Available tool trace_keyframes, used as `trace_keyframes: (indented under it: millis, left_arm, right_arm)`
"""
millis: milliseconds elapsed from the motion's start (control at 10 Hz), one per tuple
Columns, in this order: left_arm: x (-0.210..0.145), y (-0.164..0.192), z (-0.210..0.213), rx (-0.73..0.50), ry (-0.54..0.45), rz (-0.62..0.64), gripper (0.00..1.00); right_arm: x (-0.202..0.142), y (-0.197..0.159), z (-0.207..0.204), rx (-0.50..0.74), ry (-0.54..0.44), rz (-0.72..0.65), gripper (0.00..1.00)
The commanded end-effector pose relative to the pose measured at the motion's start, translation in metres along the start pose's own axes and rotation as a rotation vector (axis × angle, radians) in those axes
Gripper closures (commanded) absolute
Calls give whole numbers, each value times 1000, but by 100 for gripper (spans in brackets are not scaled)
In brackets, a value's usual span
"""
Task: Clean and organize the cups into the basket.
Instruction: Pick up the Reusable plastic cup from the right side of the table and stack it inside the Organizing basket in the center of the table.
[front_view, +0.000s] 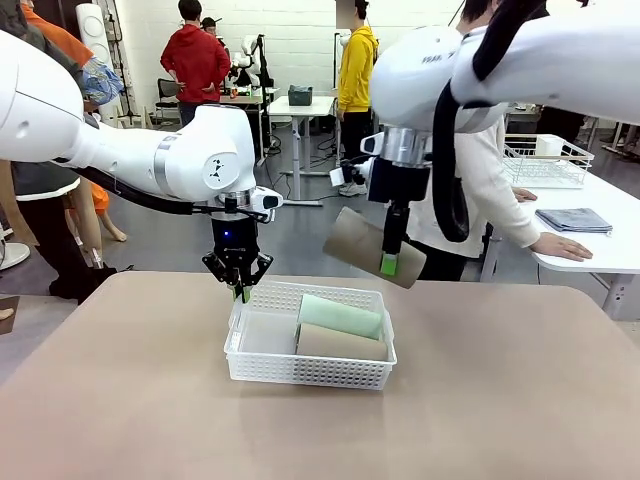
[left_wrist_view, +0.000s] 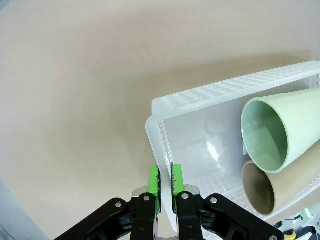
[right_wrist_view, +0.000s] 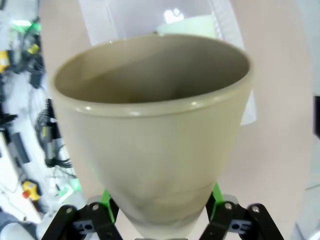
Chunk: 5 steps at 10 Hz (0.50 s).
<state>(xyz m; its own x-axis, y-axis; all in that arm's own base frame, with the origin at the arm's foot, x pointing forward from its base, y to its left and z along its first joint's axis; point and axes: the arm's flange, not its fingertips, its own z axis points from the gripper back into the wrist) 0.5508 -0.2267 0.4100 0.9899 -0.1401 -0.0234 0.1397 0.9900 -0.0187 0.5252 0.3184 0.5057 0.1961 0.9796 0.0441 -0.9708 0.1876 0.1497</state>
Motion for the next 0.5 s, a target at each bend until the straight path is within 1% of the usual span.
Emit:
trace_keyframes:
  millis: [0, 200, 300, 400]
  left_arm:
    - [-1, 1, 2, -1, -3, 2, 100]
    - [-1, 1, 2, -1, -3, 2, 100]
    - [-1, 1, 2, -1, -3, 2, 100]
    - [-1, 1, 2, -1, -3, 2, 100]
  right_arm:
    - [27, -3, -10, -83, 23, 63, 20]
    - [48, -7, -30, -94, 1, 136, 20]
    - [53, -8, -41, -71, -11, 150, 20]
    - [56, -7, -50, -57, 3, 161, 20]
